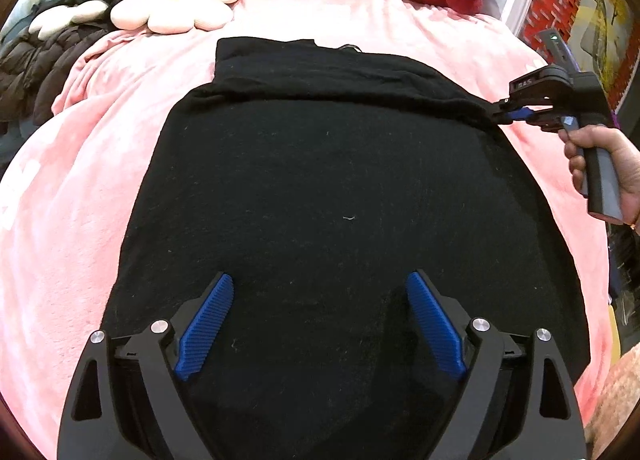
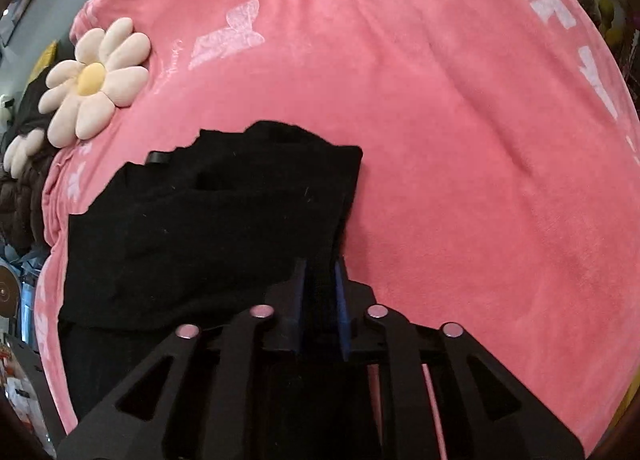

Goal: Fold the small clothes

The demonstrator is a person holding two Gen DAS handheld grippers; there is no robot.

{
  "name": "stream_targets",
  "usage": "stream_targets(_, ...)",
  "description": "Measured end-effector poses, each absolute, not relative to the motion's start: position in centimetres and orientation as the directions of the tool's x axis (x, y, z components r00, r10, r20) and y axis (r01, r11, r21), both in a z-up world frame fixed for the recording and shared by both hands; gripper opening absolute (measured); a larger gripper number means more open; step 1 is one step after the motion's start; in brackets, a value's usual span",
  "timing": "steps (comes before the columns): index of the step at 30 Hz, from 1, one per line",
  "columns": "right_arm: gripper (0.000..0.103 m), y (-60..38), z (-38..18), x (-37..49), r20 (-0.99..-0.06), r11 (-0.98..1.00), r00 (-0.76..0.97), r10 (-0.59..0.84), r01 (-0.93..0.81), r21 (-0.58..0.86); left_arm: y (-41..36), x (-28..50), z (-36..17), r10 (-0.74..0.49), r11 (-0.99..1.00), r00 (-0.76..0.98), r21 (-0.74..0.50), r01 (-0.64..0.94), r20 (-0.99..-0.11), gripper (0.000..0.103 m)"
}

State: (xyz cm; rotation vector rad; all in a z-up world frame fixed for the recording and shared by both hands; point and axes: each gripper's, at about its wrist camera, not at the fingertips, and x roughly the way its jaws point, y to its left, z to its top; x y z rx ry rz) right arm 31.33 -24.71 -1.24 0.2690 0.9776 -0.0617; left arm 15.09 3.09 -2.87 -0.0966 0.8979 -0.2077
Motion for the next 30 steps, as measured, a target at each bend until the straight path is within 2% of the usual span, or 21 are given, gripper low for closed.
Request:
stream_targets(1,0.033,-25.1,-1.1,31.0,-0.825,0.966,0.562,0.063,0.172,0.191,3.0,15.0,-2.9,-0.218,0.976,0.607,-0.167,0.140,-0.764,0.087)
stream_targets(3,0.048,-25.3,-1.3,30.4,-0.822,0.966,0.565,0.070,0.167,0.197,3.2,15.2,-2.9,-0.223,0.975,0.609,-0.174,0.140,-0.761,0.087)
stream_targets(4,0.051,-25.4,-1.5,30.4,-0.823,0.963,0.562,0.081,0.170,0.210,3.2,15.2,-2.9,-0.228,0.974,0.610,-0.182,0.138,-0.759,0.087)
stream_targets(10,0.051,-26.4,-1.3,32.7,-0.792,0.938,0.598,0.122,0.191,0.288,5.0,16.2,-1.5,-0.296,0.947,0.624,-0.306,0.095,-0.723,0.087)
stream_targets(13,0.051,-25.4,-2.3,35.0,-0.832,0.964,0.548,0.085,0.168,0.208,7.3,18.4,0.2,-0.291,0.934,0.643,-0.355,0.031,-0.708,0.087)
stream_targets(15,0.045,-24.8,-3.5,35.9,-0.873,0.975,0.487,0.041,0.172,0.142,8.2,19.4,0.9,-0.272,0.931,0.653,-0.365,-0.007,-0.707,0.087)
stream_targets(17,0.043,-25.0,-3.4,35.7,-0.864,0.971,0.500,0.055,0.174,0.162,8.3,20.7,1.7,-0.261,0.933,0.652,-0.360,-0.020,-0.711,0.087)
stream_targets(19,0.026,-25.3,-2.8,35.1,-0.852,0.967,0.517,0.080,0.168,0.192,7.0,21.6,2.7,-0.276,0.939,0.655,-0.343,0.028,-0.704,0.087)
stream_targets(20,0.008,-25.5,-2.5,34.9,-0.850,0.964,0.517,0.101,0.159,0.211,5.7,22.1,3.5,-0.289,0.944,0.660,-0.322,0.074,-0.694,0.087)
stream_targets(23,0.004,-26.0,-0.9,34.4,-0.833,0.959,0.528,0.166,0.111,0.262,0.4,23.8,5.3,-0.345,0.939,0.656,-0.259,0.228,-0.671,0.087)
stream_targets(27,0.004,-26.1,2.6,34.6,-0.800,0.950,0.545,0.251,0.022,0.313,-7.7,27.0,5.5,-0.405,0.900,0.617,-0.174,0.400,-0.675,0.087)
stream_targets(30,0.004,-26.0,4.4,35.0,-0.785,0.931,0.531,0.321,-0.024,0.364,-13.1,30.0,4.5,-0.390,0.891,0.613,-0.114,0.439,-0.687,0.087)
